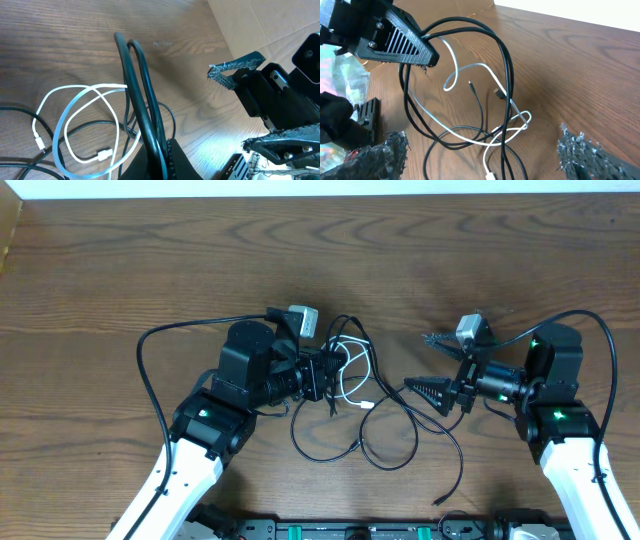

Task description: Untangle cables

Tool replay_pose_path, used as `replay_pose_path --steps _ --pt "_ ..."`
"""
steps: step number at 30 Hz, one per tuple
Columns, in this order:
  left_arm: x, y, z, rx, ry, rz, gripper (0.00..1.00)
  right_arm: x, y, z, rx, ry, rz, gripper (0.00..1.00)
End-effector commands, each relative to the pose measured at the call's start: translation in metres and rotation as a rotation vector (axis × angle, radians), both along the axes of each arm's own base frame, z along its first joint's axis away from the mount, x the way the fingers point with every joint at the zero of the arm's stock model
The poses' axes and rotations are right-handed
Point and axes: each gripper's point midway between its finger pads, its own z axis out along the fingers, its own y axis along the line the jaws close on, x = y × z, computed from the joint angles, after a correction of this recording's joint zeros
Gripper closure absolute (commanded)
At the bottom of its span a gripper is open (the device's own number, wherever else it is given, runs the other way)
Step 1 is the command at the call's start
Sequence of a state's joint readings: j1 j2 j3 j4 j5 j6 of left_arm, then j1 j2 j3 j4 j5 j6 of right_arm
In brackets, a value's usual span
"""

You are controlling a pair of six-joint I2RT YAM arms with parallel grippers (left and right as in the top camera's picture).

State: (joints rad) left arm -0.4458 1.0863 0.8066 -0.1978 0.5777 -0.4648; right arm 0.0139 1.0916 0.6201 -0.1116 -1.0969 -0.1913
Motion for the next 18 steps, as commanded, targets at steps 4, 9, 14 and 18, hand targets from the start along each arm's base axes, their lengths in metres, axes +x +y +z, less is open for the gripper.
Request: replay_pose_path --steps 4,9,14,18 --pt "-0.0006 -0.0004 0.0055 -0.003 -0.030 -0.018 0.92 -0.0028 0.0002 0.0073 0.015 -0.013 0.014 0.05" --pt "-0.0006 -0.0004 0.0055 -0.003 -0.030 -0.018 0.92 -0.0029 0.0001 0.0069 0.015 -0.011 0.013 0.01" --pt "-0.0007 -0.0004 0.0055 -0.001 -0.032 -0.020 0.92 -0.0031 0.0004 0.0070 0.015 -0.011 0.014 0.01" --pt "-0.0040 -0.0031 0.0068 0.005 -0.062 -0.062 0.92 -0.0073 0.0051 0.0089 0.025 -0.015 0.043 0.01"
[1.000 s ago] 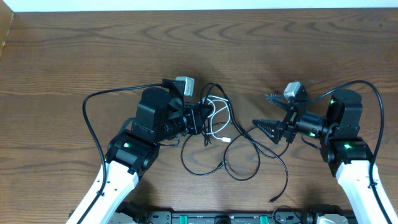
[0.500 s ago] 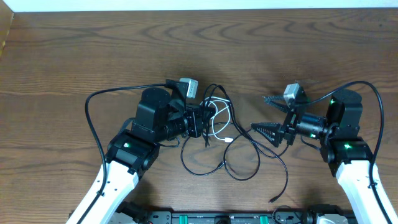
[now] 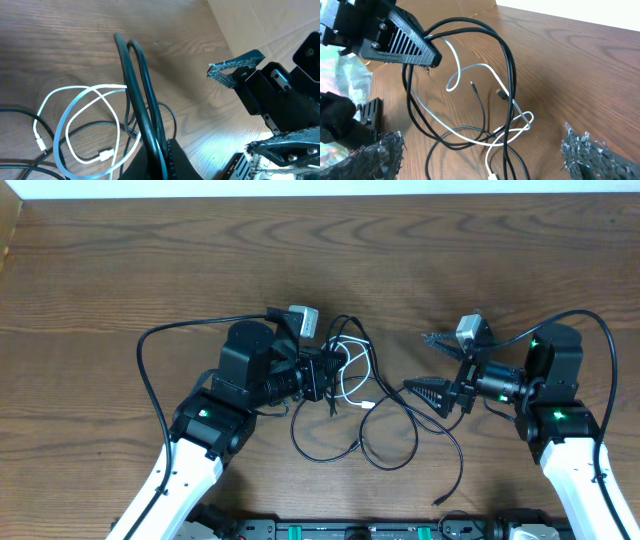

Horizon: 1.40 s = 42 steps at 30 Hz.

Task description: Untangle cables

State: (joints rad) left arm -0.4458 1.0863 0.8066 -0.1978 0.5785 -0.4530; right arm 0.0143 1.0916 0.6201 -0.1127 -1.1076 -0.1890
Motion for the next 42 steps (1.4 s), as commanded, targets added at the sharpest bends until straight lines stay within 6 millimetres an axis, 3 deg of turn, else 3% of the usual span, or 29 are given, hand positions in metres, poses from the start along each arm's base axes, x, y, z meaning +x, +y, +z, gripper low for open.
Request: replay_pose_path --steps 1,7,16,22,30,38,42 --pt "-0.005 -0.004 0.007 -0.002 -0.056 -0.065 0.93 -0.007 0.006 0.008 0.016 -0.027 0.044 0.01" --pt "-0.008 -0.009 0.015 -0.017 -0.105 -0.120 0.93 -0.015 0.022 0.006 -0.020 -0.087 0.105 0.01" --pt "-0.002 -0.012 0.028 -0.036 -0.180 -0.125 0.93 -0.012 0.023 0.002 -0.045 -0.087 0.085 0.02" --pt "0.024 -0.006 0.051 -0.032 -0.326 -0.022 0.93 -0.012 0.023 0.001 -0.047 -0.083 0.083 0.07" --pt "0.029 -0.012 0.092 -0.115 -0.495 -0.032 0.92 -0.005 0.019 -0.003 -0.075 -0.077 0.038 0.13" --pt "0.049 0.012 0.125 -0.150 -0.637 0.053 0.93 0.000 0.016 -0.006 -0.090 -0.055 -0.003 0.11" --pt "0.068 0.036 0.124 -0.111 -0.643 0.172 0.92 0.000 0.016 -0.007 -0.091 -0.050 -0.003 0.10"
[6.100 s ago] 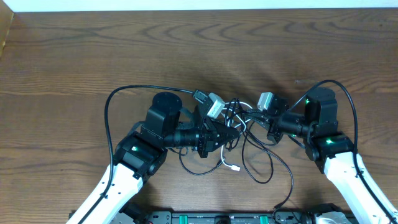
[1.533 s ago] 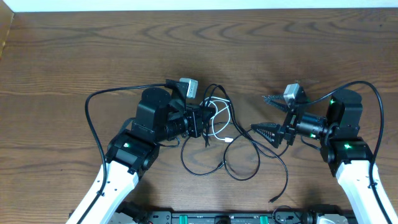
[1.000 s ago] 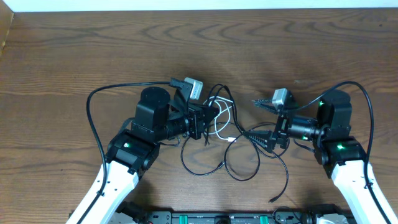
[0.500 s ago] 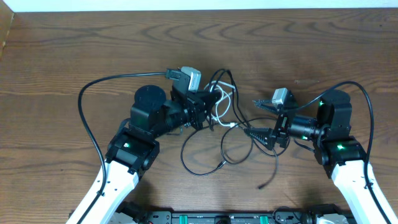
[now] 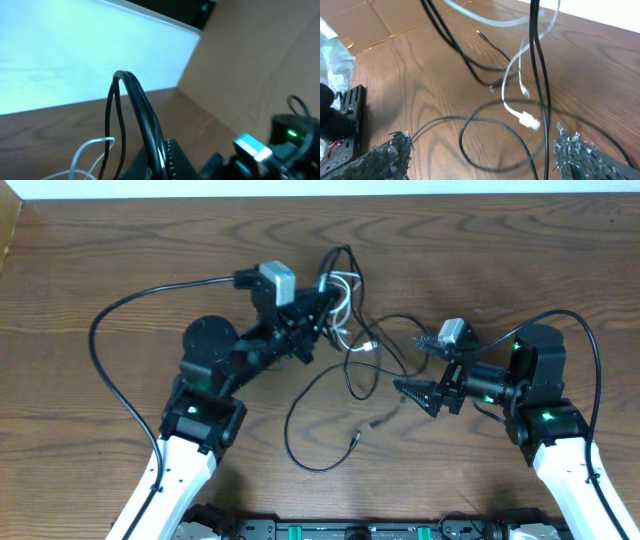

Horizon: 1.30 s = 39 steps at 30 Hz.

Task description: Untangle cables

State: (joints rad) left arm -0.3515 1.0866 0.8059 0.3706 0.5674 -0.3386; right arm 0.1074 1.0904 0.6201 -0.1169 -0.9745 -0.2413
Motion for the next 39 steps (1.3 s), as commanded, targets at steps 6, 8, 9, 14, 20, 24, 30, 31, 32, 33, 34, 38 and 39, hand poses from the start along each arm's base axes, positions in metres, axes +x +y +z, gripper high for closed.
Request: replay_pose_path --steps 6,8,9,14,20,24,30,31,32,33,34,38,39 --pt "0.038 0.055 -0.060 0.106 0.213 0.273 0.92 -0.001 0.002 0.004 0.002 -0.001 0.001 0.11" --pt "0.039 0.066 -0.089 0.158 0.319 0.328 0.88 -0.001 0.002 0.004 0.002 -0.001 0.001 0.10" --pt "0.039 0.074 -0.108 0.195 0.385 0.365 0.73 -0.001 0.002 0.004 0.002 -0.001 0.001 0.10" --pt "0.024 0.085 -0.166 0.310 0.597 0.400 0.12 -0.001 0.001 0.003 0.000 -0.001 -0.002 0.09" --pt "0.010 0.100 -0.202 0.403 0.731 0.446 0.12 -0.002 0.001 0.002 -0.001 0.007 -0.002 0.08" --pt "-0.007 0.128 -0.223 0.523 0.822 0.559 0.11 -0.001 -0.001 -0.004 -0.019 0.035 -0.024 0.08" --pt "-0.041 0.164 -0.245 0.639 0.982 0.722 0.11 -0.002 -0.001 -0.005 -0.020 0.044 -0.023 0.07" --pt "-0.046 0.168 -0.247 0.652 1.003 0.743 0.11 -0.002 -0.001 -0.006 -0.020 0.045 -0.023 0.07" --pt "-0.050 0.171 -0.248 0.661 1.018 0.755 0.11 -0.002 -0.001 -0.006 -0.020 0.046 -0.023 0.07" --pt "-0.053 0.171 -0.250 0.669 1.029 0.754 0.11 -0.003 -0.001 -0.006 -0.020 0.047 -0.023 0.07" --pt "-0.054 0.172 -0.250 0.672 1.035 0.753 0.11 -0.002 -0.001 -0.006 -0.019 0.048 -0.024 0.07" --pt "-0.051 0.171 -0.245 0.656 1.013 0.755 0.11 -0.003 -0.001 -0.006 -0.017 0.054 -0.026 0.07" --pt "-0.050 0.171 -0.242 0.646 1.001 0.757 0.11 -0.002 -0.001 -0.006 -0.016 0.056 -0.027 0.07"
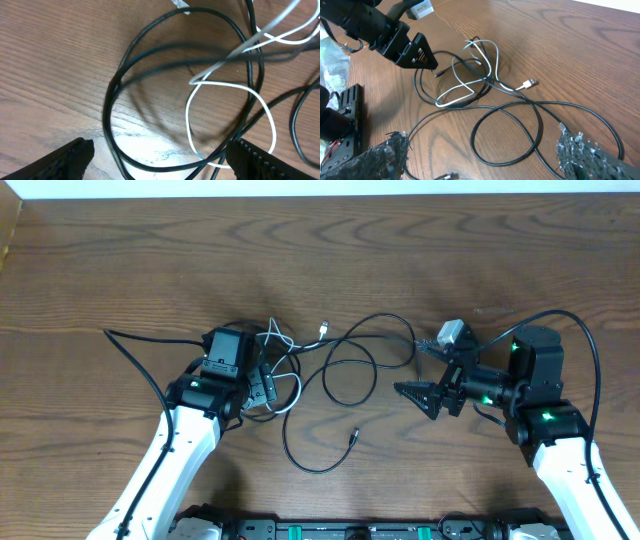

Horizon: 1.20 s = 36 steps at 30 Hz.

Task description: Untangle cables

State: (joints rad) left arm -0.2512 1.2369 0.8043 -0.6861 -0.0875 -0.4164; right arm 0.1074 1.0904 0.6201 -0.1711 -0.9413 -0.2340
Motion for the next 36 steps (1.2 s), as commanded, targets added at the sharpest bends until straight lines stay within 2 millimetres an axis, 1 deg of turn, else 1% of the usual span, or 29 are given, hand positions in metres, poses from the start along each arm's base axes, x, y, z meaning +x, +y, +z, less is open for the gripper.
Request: replay_pose_path --steps 1,4,7,11,13,16,23,28,30,31,32,34,36 --pt "0.006 0.006 0.014 0.013 -0.061 0.031 0.11 -0.001 0.002 0.005 0.006 -0.003 0.003 0.07" --pt "0.009 0.005 0.028 -0.002 -0.120 0.032 0.11 -0.001 0.002 0.005 0.006 -0.003 0.002 0.07" --pt "0.010 0.005 0.037 -0.013 -0.158 0.032 0.11 -0.001 0.002 0.005 0.006 -0.003 0.003 0.07" --pt "0.011 0.004 0.035 -0.012 -0.155 0.025 0.11 -0.001 0.002 0.005 0.006 -0.003 0.003 0.07" --pt "0.014 0.003 0.033 0.011 -0.151 -0.020 0.11 -0.001 0.002 0.005 0.006 -0.003 0.002 0.07" --pt "0.018 0.003 0.023 0.054 -0.123 -0.088 0.11 -0.001 0.002 0.005 0.006 -0.003 0.003 0.07" --pt "0.026 0.014 -0.003 0.143 -0.054 -0.067 0.11 -0.002 0.002 0.004 0.006 0.000 0.002 0.07" --pt "0.036 0.015 -0.020 0.171 -0.032 -0.071 0.11 -0.002 0.002 0.004 0.006 0.000 0.002 0.07" --pt "0.037 0.015 -0.026 0.173 -0.016 -0.072 0.12 -0.002 0.002 0.004 0.006 0.001 0.002 0.07" --pt "0.036 0.015 -0.027 0.173 -0.009 -0.073 0.21 -0.002 0.002 0.004 0.006 0.001 0.002 0.08" --pt "0.036 0.014 -0.029 0.172 -0.004 -0.074 0.25 -0.002 0.002 0.004 0.006 0.000 0.002 0.08" --pt "0.036 0.014 -0.030 0.174 0.001 -0.075 0.37 -0.001 0.002 0.004 0.006 0.002 0.002 0.08" --pt "0.036 0.014 -0.030 0.174 0.000 -0.075 0.53 -0.001 0.002 0.004 0.005 0.003 0.002 0.08"
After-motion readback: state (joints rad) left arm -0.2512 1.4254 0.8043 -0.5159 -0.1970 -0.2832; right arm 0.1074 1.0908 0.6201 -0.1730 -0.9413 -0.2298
